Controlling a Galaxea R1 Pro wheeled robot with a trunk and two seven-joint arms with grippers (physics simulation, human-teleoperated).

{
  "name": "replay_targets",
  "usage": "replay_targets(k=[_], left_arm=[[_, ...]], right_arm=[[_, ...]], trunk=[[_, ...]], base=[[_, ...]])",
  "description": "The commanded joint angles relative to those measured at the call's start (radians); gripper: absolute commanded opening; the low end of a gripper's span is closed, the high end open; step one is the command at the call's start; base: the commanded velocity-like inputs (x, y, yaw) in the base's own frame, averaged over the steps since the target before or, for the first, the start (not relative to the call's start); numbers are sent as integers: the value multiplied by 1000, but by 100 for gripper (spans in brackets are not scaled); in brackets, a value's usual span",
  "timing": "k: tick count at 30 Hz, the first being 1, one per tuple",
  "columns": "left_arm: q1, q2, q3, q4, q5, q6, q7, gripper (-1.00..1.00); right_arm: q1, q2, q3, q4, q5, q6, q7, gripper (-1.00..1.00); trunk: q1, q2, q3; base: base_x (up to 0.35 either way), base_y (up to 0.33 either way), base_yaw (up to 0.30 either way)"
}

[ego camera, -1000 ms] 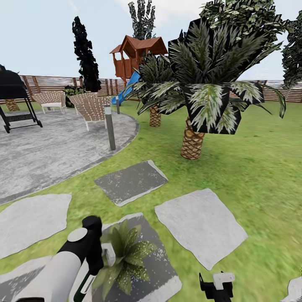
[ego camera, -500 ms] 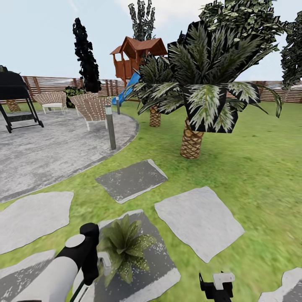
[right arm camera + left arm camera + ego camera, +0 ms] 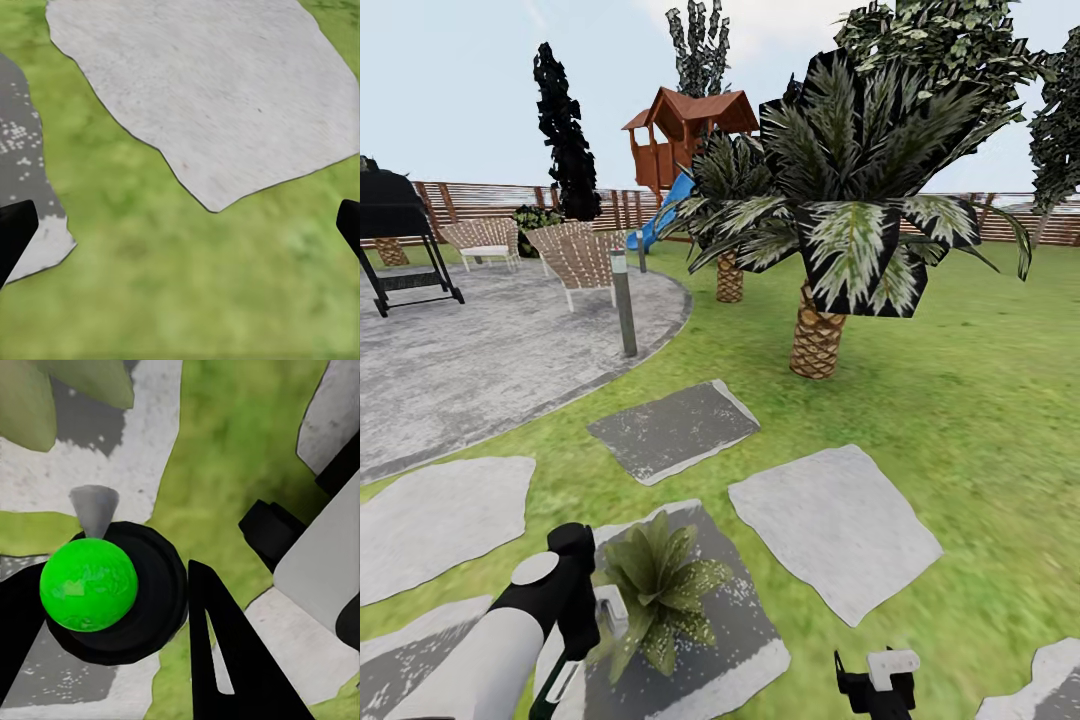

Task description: Pick up the pesticide atomizer in the garden and spray insectifuge to fully cover both potted plants in the garden.

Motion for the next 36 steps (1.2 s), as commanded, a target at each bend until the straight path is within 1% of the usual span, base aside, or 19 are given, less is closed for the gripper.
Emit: replay_targets(k=[1, 3, 5, 13, 16, 19, 21, 22, 23, 24, 25, 27, 29, 30, 33, 36], left_arm=[[0, -1, 3, -1, -6, 11, -4, -100], [2, 0, 3, 0, -6, 11, 23, -100], [2, -1, 4, 0, -6, 11, 33, -100], [3, -2, 3, 4, -6, 11, 37, -100], [3, -2, 3, 4, -6, 11, 37, -100], [6, 0, 3, 14, -6, 11, 41, -100], [13, -1, 3, 15, -5, 11, 74, -100], [15, -11, 9, 16, 23, 11, 121, -100], [15, -15, 13, 16, 52, 11, 151, -100], [15, -17, 16, 15, 76, 11, 170, -100], [16, -17, 19, 13, 119, 11, 198, -100], [16, -18, 20, 11, 168, 11, 246, -100], [17, -18, 20, 14, 188, 11, 284, -100], [17, -18, 20, 15, 192, 11, 291, -100], [21, -19, 18, 26, 195, 13, 301, -100], [22, -18, 18, 54, 200, 12, 305, -100]], right_arm=[[-1, 0, -4, 1, 11, -3, -6, 100], [-1, 1, -4, 0, 11, -3, -6, 100], [-1, 1, -4, 0, 11, -3, -6, 100], [-1, 1, -4, 1, 11, -3, -6, 100], [-1, 1, -4, 0, 11, -3, -6, 100], [-1, 1, -4, 1, 11, -3, -6, 100], [-1, 1, -4, 1, 11, -3, -6, 100], [-1, 1, -4, 1, 11, -3, -6, 100], [-1, 1, -4, 1, 11, -3, -6, 100], [-1, 2, -4, 1, 11, -3, -5, 100], [-1, 2, -4, 2, 11, -3, -5, 100], [-1, 2, -4, 3, 11, -3, -6, 100], [-1, 2, -4, 3, 11, -3, -6, 100], [-1, 2, -4, 3, 11, -3, -6, 100], [-1, 2, -4, 3, 11, -3, -6, 100], [-1, 1, -4, 3, 11, -3, -6, 100]], trunk=[[0, 0, -1], [0, 0, -1], [0, 0, -1], [0, 0, -1], [0, 0, -1], [0, 0, -1], [0, 0, -1], [0, 0, -1], [0, 0, -1], [0, 0, -1], [0, 0, -1], [0, 0, -1], [0, 0, -1], [0, 0, -1], [0, 0, -1], [0, 0, -1]], base=[[0, 0, 0], [20, 13, 0], [90, 164, -3], [-6, 291, -248], [-100, 252, -96], [-21, 49, -14], [-2, 4, -1], [0, 0, 0], [0, 0, 0], [0, 0, 0], [0, 0, 0], [0, 0, 0], [0, 0, 0], [0, 0, 0], [0, 0, 0], [0, 0, 0]])
